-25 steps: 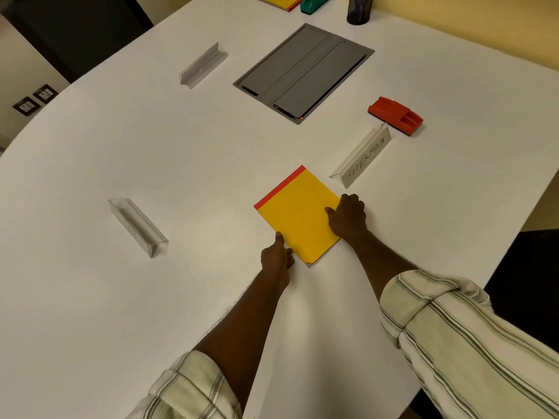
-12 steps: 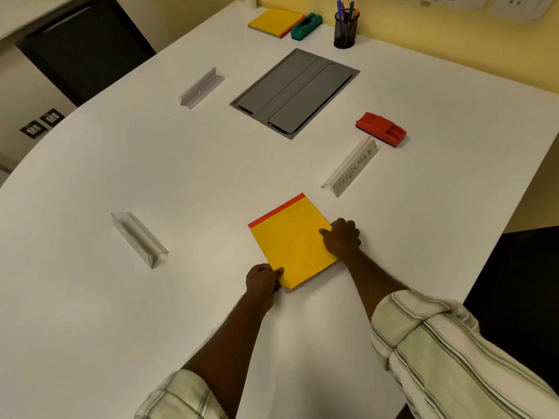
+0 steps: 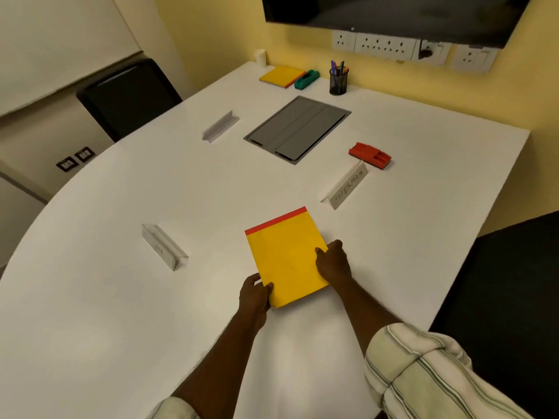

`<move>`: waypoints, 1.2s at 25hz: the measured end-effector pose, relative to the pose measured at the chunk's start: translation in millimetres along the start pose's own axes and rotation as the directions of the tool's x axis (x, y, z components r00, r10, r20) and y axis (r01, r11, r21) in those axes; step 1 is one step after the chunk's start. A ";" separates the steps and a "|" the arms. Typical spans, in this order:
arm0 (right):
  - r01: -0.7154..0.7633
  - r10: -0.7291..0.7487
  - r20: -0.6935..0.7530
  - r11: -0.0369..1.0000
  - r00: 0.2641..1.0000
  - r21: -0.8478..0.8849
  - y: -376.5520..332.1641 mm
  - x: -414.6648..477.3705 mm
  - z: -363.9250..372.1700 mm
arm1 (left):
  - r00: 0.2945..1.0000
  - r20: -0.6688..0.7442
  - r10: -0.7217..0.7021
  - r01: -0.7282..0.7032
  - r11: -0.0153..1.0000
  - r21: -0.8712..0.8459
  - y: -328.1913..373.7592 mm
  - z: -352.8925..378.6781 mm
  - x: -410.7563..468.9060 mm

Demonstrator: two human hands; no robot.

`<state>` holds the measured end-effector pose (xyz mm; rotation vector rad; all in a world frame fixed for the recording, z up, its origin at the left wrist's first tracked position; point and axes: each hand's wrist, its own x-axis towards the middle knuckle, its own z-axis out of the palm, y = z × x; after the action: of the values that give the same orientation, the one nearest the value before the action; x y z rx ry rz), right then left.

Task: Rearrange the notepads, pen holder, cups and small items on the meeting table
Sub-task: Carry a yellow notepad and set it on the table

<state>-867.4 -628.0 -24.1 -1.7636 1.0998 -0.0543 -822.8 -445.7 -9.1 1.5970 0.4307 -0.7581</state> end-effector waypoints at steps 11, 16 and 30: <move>0.162 -0.147 -0.197 0.985 0.969 0.063 -13.3 -189.1 -24.3 | 0.943 0.207 0.259 -0.254 0.966 -0.054 -14.4 -87.5 -132.0; 0.242 -0.209 -0.300 0.967 0.931 0.077 -1.7 -290.0 -35.7 | 0.896 0.325 0.302 -0.287 0.953 -0.095 -24.6 -123.5 -199.5; 0.442 -0.293 -0.487 0.869 0.823 0.223 67.5 -450.4 -136.8 | 0.775 0.448 0.447 -0.463 0.883 -0.080 -57.7 -78.3 -336.5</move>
<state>-1241.2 -420.6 184.2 -1.6711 0.9623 -0.8740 -1083.5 -310.6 181.8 1.4130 -0.3138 -0.7303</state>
